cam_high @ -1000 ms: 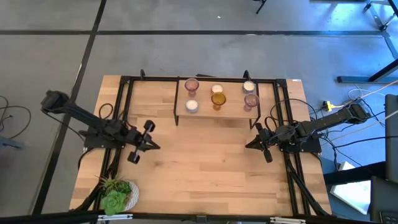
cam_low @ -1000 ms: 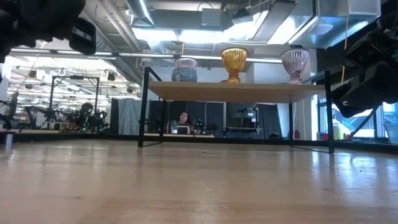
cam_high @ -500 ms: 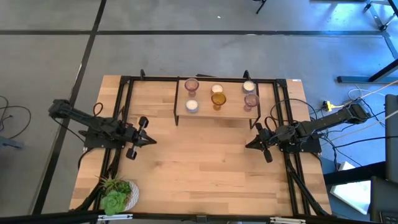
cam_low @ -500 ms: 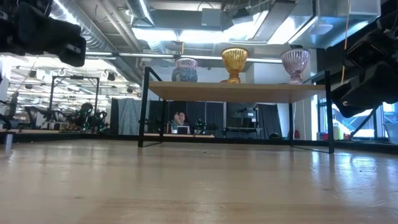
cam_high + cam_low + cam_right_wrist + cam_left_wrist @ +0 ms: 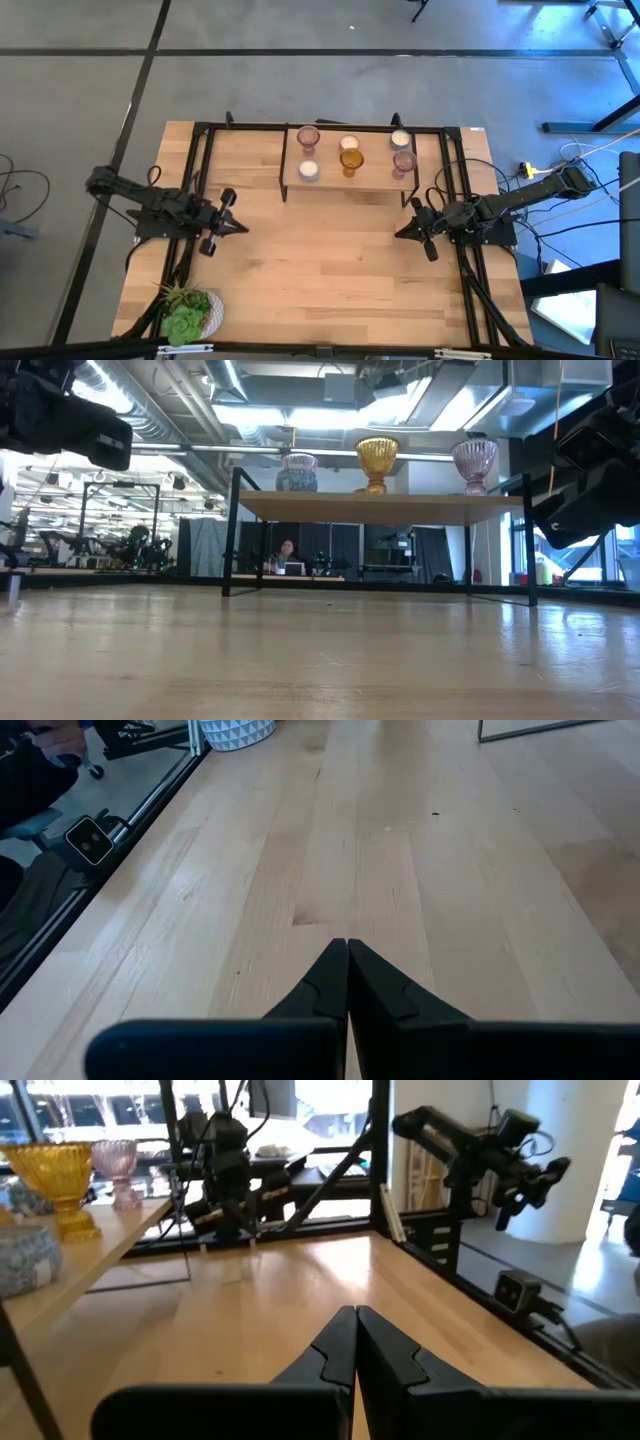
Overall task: Pick & Place candle stick holders
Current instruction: Return to Home Position
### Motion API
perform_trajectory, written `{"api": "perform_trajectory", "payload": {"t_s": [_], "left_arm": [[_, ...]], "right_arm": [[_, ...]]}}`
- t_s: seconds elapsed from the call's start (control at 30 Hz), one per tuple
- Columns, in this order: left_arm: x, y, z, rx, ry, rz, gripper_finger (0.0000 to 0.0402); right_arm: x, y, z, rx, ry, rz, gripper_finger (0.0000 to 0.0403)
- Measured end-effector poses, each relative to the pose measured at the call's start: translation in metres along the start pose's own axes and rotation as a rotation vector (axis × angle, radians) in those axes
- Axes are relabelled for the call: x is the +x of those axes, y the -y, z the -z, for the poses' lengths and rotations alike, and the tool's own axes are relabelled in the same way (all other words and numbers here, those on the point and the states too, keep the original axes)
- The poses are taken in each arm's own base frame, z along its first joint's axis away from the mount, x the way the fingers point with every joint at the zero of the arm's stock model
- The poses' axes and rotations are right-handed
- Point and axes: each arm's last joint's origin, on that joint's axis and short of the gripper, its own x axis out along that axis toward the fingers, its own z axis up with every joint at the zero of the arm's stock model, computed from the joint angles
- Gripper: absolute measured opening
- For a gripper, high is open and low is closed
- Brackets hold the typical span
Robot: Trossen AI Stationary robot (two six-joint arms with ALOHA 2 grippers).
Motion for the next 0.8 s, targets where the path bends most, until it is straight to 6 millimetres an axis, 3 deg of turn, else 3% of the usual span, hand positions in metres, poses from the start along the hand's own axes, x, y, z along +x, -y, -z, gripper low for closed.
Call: {"api": "perform_trajectory", "payload": {"t_s": [0.8], "left_arm": [[0.009, -0.008, 0.014, -0.106, -0.161, -0.077, 0.0001]], "right_arm": [[0.000, 0.000, 0.000, 0.000, 0.000, 0.000, 0.0005]]}}
